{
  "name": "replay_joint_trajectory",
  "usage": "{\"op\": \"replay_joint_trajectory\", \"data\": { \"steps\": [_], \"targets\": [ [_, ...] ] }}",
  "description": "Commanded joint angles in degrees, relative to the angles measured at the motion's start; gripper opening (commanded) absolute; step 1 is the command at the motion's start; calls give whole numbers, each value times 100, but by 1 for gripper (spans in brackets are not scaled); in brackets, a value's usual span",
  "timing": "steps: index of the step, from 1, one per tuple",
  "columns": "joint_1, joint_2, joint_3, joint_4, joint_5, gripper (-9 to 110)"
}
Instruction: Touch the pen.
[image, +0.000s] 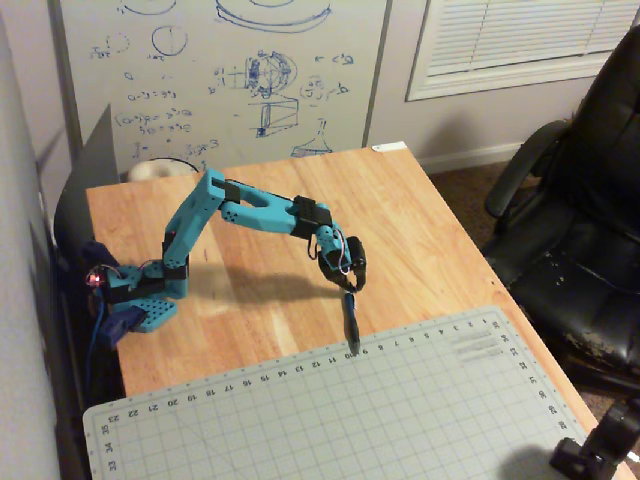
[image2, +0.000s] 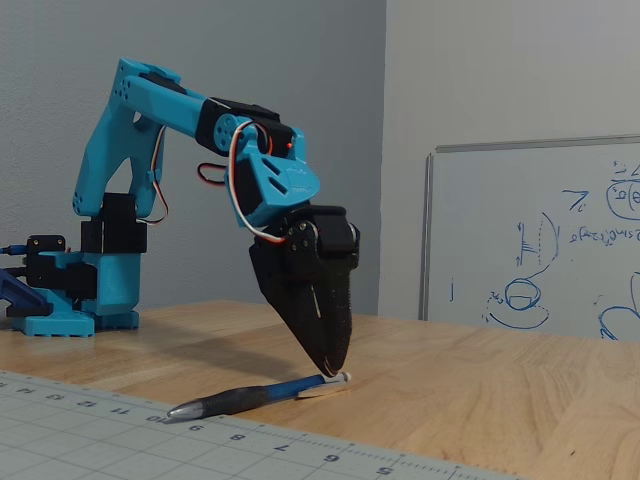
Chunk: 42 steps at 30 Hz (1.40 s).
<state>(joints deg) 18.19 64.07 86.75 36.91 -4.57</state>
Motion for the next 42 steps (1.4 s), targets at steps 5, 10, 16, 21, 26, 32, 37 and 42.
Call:
{"op": "replay_joint_trajectory", "data": {
  "steps": [5, 10, 16, 21, 26, 32, 37, 42],
  "targets": [
    [-53, 211, -114, -35, -44, 1],
    [-53, 220, -44, -35, -44, 1],
    [-53, 220, -35, -35, -44, 1],
    [-44, 220, -18, -35, -44, 1],
    [-44, 220, 26, -26, -44, 1],
    [-53, 439, 255, -35, -44, 1],
    [-53, 475, 272, -35, -44, 1],
    [-44, 483, 272, -35, -44, 1]
  ]
}}
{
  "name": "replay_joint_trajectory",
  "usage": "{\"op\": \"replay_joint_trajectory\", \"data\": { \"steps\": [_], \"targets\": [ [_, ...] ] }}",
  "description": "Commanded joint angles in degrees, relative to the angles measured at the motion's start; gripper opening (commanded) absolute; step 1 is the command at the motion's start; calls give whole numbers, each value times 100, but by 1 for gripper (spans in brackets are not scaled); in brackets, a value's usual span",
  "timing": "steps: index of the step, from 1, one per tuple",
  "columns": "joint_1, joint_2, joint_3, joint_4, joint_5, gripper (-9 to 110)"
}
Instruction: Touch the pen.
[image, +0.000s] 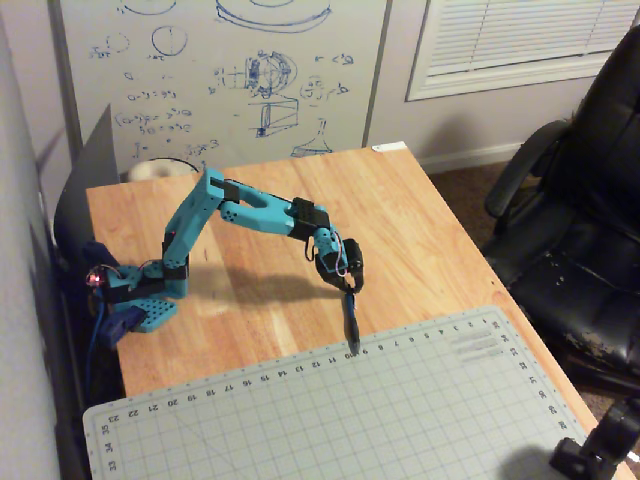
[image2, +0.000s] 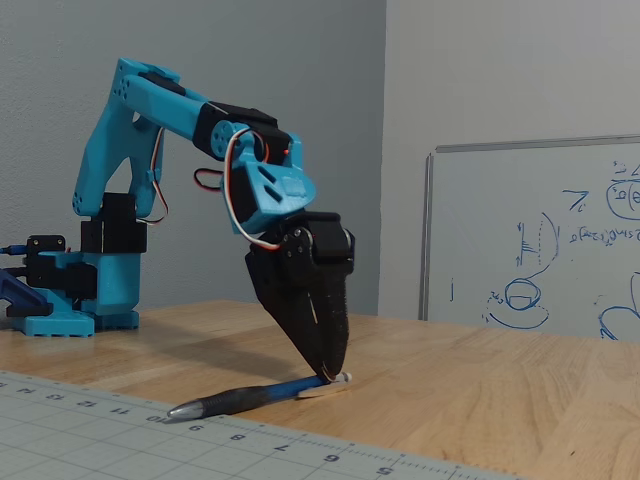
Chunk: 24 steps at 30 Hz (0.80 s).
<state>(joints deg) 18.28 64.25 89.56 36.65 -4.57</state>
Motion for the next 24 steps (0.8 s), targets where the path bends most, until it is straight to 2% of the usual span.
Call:
{"op": "replay_joint_trajectory", "data": {
  "steps": [1, 24],
  "targets": [
    [-44, 466, -9, -9, -44, 1],
    [-62, 466, -18, -9, 18, 1]
  ]
}}
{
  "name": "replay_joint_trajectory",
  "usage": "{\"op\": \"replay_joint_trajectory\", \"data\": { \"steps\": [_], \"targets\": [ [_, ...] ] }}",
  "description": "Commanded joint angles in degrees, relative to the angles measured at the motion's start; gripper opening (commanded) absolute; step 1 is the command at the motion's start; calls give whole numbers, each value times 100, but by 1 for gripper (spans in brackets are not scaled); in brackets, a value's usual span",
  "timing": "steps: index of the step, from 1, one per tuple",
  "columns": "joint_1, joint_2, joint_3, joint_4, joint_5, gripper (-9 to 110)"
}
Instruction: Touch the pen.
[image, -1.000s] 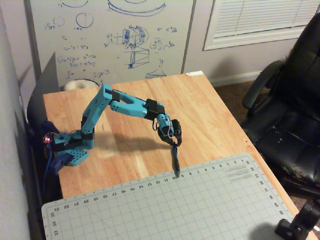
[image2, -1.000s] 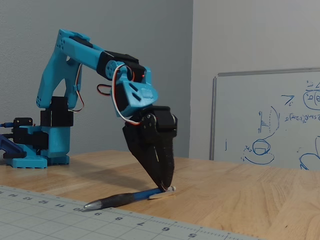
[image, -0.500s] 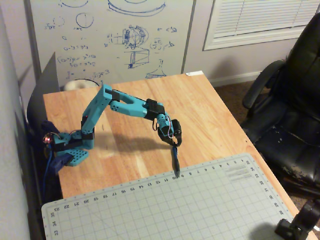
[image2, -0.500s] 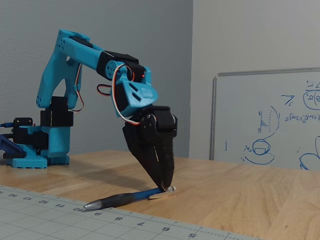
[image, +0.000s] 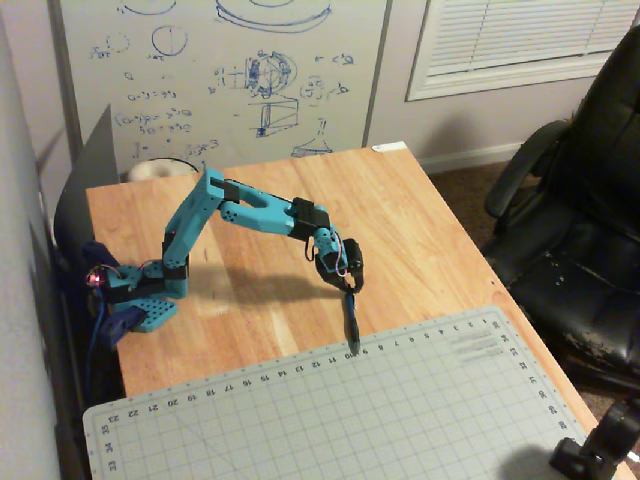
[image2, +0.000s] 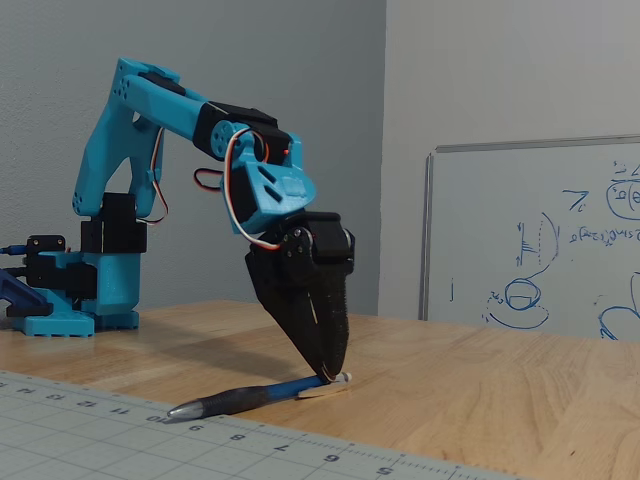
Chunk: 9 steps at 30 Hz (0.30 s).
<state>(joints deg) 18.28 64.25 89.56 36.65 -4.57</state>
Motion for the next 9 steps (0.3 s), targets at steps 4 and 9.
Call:
{"op": "replay_joint_trajectory", "data": {
  "steps": [4, 9],
  "targets": [
    [-62, 466, -18, -9, -9, 1],
    [-70, 466, -18, -9, -26, 1]
  ]
}}
